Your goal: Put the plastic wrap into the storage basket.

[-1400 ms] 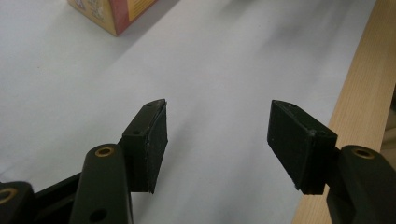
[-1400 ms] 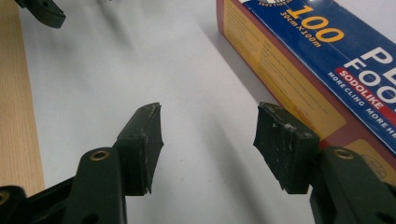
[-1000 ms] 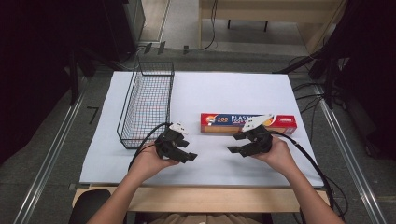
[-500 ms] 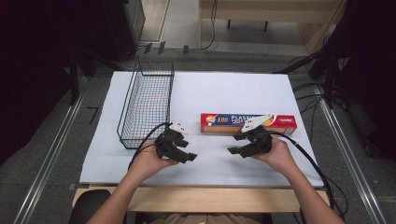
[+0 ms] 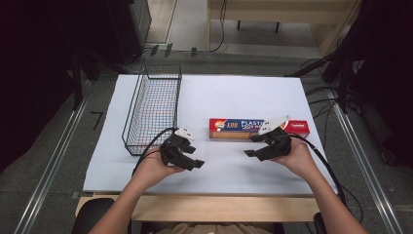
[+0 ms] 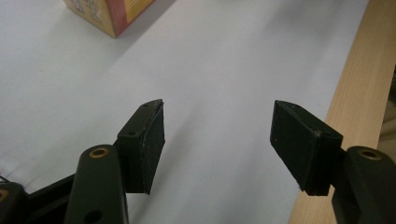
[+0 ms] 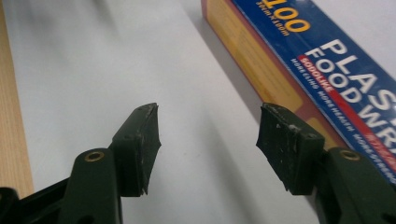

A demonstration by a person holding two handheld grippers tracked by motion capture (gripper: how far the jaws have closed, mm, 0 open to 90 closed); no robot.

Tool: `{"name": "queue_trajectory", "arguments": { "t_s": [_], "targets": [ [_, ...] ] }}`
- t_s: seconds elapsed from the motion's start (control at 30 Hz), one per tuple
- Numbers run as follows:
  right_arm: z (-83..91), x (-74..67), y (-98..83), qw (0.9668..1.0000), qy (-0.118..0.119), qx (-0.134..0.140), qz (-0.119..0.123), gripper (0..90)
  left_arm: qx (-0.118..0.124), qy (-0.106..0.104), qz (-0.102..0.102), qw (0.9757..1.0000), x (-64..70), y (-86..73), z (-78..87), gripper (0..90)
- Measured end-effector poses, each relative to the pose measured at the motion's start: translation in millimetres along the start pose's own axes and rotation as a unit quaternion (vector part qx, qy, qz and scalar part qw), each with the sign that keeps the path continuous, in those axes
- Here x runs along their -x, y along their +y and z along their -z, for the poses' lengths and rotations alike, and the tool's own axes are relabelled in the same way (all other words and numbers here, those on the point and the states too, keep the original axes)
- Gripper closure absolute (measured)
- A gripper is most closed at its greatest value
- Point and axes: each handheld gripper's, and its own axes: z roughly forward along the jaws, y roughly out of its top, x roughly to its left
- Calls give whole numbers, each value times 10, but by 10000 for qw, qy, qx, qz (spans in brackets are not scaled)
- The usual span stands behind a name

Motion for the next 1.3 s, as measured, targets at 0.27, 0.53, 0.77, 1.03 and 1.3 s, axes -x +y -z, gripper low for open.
{"name": "queue_trajectory", "arguments": {
  "t_s": [0.27, 0.53, 0.77, 1.03, 1.3],
  "targets": [
    [174, 178, 16, 9999, -63, -117, 46, 402, -51, -28, -69, 10000, 34, 17, -27, 360],
    [325, 393, 27, 9999, -82, -46, -47, 398, -26, -50, -55, 10000, 36, 16, -21, 360],
    [394, 584, 24, 9999, 54, -87, 77, 392, -29, -87, -52, 9999, 23, 21, -42, 360],
    [321, 867, 67, 9993, 80, -280, 236, 304, -49, -111, -92, 9999, 34, 28, -59, 360],
    [206, 1011, 98, 9985, 275, -397, 264, 276, -74, -99, -89, 9999, 35, 22, -58, 360]
  ]
}}
